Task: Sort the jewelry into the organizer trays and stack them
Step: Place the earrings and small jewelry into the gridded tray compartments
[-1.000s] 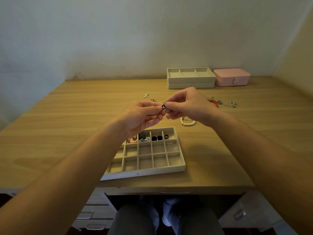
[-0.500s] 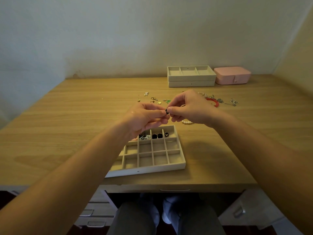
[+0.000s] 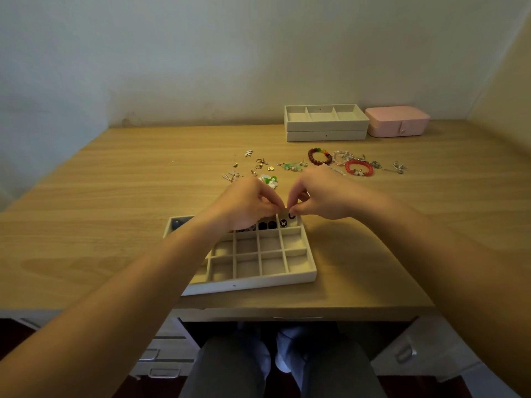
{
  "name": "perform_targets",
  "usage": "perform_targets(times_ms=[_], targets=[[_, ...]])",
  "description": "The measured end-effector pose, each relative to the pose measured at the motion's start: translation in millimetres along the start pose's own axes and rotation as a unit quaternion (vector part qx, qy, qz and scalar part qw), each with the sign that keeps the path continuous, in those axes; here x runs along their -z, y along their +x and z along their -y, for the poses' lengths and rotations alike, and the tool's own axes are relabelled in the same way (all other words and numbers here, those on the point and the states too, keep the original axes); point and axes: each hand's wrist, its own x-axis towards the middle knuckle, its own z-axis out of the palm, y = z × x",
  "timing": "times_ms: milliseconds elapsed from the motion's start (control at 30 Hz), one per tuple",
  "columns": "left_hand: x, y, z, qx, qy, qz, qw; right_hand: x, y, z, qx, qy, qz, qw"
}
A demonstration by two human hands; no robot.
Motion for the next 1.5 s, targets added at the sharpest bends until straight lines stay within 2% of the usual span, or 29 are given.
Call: perform_targets(times_ms=[200, 500, 733, 1000, 1133, 1267, 1500], targets=[[-3, 1, -1, 0.001, 0.016, 0.003, 1.000, -3, 4, 7, 0.000, -0.056, 0.002, 0.998], [-1, 4, -2, 0.000, 0.025, 0.026, 0.999, -5, 8, 19, -0.041, -0.078, 0.015, 0.996], [0, 3, -5, -0.005, 0.044, 0.029, 0.999, -7, 10, 23, -0.039, -0.095, 0.018, 0.995], [0, 5, -6, -0.017, 0.077, 0.032, 0.996, 2, 4, 11, -0.033, -0.040, 0.018, 0.998], [2, 3, -6, -0.026, 0.056, 0.034, 0.998, 5, -3, 9, -0.032, -0.001, 0.038, 0.999], [2, 2, -7, -0.026, 0.052, 0.037, 0.998, 2, -4, 7, -0.023, 0.009, 0.058, 0.998], [1, 3, -5, -0.020, 0.042, 0.041, 0.998, 1, -1, 6, -0.020, 0.011, 0.048, 0.999]])
